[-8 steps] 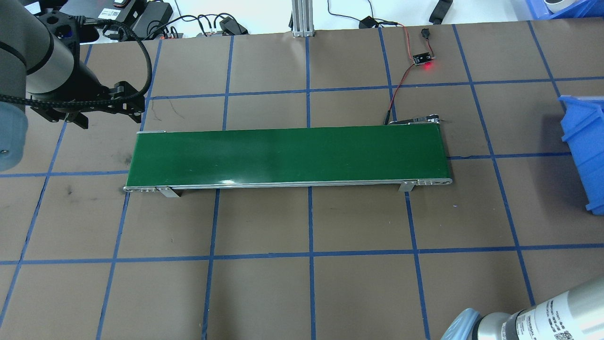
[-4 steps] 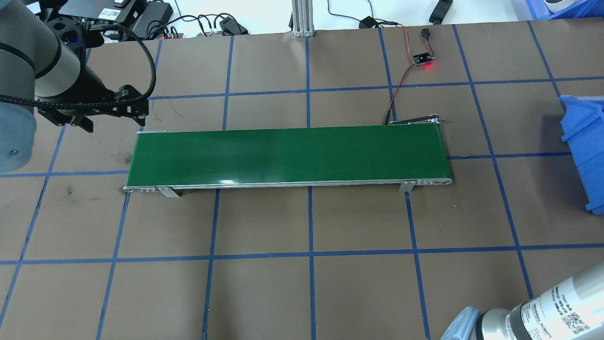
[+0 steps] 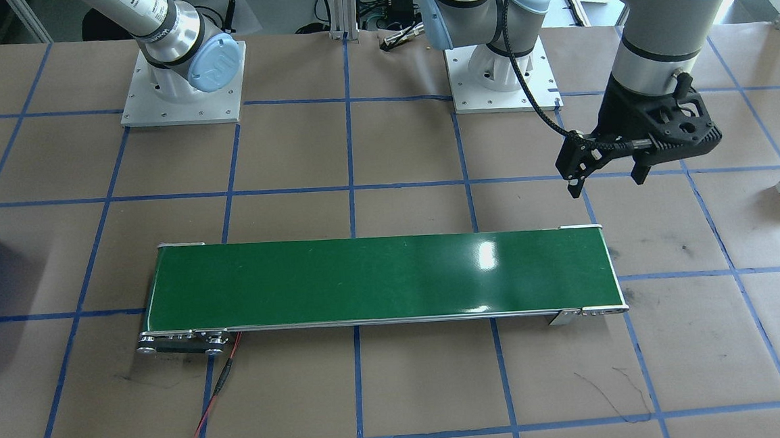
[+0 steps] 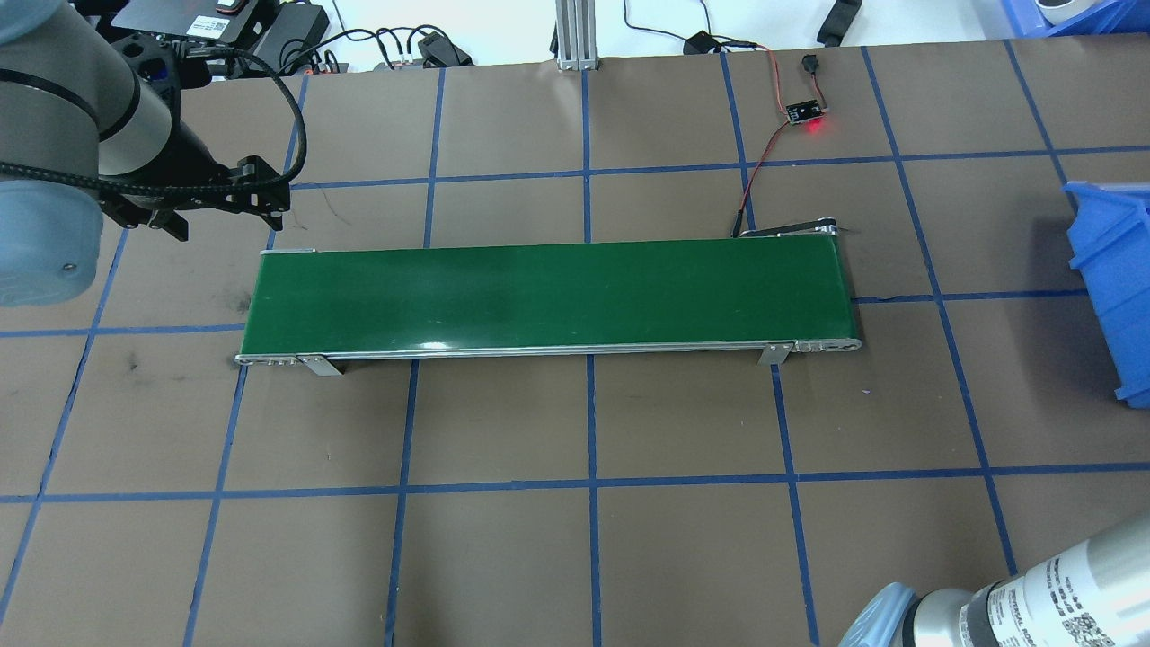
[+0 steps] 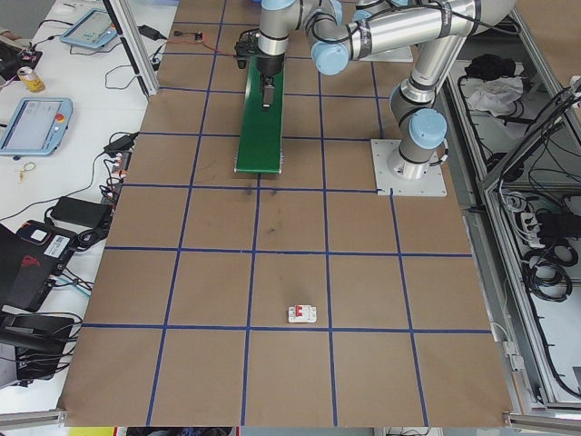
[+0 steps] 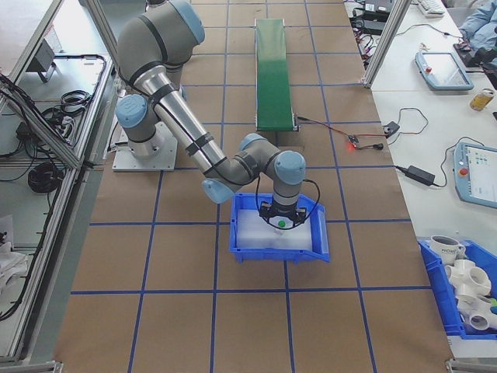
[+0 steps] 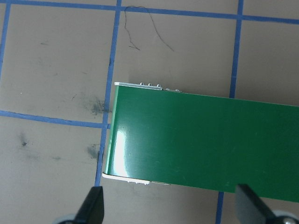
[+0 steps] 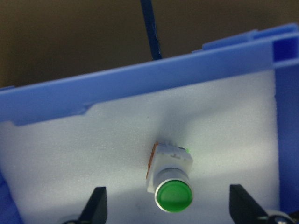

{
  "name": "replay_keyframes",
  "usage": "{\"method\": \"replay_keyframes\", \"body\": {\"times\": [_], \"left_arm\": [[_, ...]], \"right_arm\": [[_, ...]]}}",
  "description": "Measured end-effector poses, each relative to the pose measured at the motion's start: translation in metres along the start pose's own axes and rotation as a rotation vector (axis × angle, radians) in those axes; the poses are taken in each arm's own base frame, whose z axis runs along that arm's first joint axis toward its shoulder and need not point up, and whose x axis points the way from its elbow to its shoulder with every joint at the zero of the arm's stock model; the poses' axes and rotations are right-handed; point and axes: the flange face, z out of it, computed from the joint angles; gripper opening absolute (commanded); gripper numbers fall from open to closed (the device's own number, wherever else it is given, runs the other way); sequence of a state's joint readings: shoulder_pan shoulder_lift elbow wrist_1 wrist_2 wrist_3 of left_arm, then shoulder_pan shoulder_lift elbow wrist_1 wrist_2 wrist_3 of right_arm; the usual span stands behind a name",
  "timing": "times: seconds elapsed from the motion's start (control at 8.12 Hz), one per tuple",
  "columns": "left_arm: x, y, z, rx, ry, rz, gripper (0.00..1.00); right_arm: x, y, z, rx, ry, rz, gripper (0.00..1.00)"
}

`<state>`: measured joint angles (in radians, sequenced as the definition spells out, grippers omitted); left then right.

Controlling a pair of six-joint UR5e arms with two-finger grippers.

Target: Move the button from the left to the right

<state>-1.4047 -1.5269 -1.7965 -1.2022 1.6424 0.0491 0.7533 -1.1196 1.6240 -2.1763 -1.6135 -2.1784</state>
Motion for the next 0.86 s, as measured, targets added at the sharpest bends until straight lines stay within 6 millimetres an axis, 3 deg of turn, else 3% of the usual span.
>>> {"method": "replay_keyframes", "body": {"times": [0.25,0.49,0.62,0.86], "left_arm": [[0.0,0.0,0.0,-0.005,-0.001,0.002,1.0],[0.003,0.012,-0.009,-0.054,0.005,0.001,1.0],[0.007,0.019,-0.018,-0.065,0.012,0.005,1.0],[0.015,0.031,-0.034,-0.065,0.075,-0.003,1.0]], "right_arm": [[-0.019,-0.013,-0.079,-0.002,0.029,0.092,1.0],[-0.046,-0.056,-0.157,0.065,0.042,0.286,1.0],[-0.055,-0.096,-0.183,0.098,0.01,0.4,1.0],[-0.062,-0.2,-0.216,0.118,-0.045,0.607,1.0]]}}
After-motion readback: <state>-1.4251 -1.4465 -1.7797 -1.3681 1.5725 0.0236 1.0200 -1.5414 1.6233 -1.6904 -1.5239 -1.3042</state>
